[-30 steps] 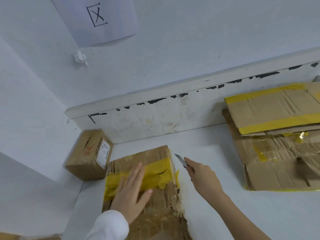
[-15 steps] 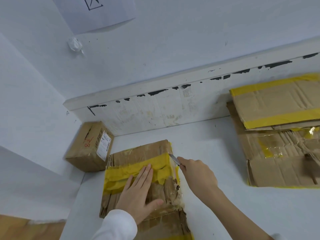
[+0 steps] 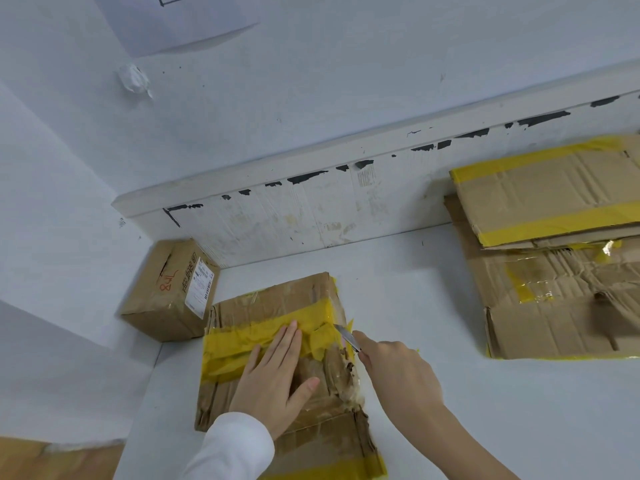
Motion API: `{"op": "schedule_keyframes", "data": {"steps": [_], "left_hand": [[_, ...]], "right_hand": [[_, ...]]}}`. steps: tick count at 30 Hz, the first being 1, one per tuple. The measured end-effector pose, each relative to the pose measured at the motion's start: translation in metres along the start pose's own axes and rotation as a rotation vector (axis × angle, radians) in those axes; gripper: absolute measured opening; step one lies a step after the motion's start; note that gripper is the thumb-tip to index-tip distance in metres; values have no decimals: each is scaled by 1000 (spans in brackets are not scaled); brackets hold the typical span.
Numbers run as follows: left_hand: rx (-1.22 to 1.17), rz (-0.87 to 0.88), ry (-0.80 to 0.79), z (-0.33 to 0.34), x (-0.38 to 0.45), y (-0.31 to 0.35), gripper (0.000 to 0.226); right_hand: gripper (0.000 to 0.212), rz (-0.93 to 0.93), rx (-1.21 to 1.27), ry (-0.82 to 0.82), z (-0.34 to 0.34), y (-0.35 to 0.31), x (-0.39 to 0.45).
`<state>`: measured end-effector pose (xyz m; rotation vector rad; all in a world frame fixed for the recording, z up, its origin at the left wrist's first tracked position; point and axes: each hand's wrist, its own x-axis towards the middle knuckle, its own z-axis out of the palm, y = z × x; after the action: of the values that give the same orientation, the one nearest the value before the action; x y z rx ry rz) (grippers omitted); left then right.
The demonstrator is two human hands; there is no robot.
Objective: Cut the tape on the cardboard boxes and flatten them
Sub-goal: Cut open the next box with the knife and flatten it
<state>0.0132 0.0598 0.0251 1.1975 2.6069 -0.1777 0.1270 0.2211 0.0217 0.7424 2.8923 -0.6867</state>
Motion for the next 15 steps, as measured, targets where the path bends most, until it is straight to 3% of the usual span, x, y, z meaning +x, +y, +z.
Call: {"op": "schedule_keyframes", "data": {"steps": [9,15], "left_hand": [[42,-20,-11,-1,0,2,100],[16,-23,-8,-3,-1,3,99]], "right_hand": [[40,-10,22,-7,3,-4,-20],[49,20,41,-41,7,-4,-39]]}}
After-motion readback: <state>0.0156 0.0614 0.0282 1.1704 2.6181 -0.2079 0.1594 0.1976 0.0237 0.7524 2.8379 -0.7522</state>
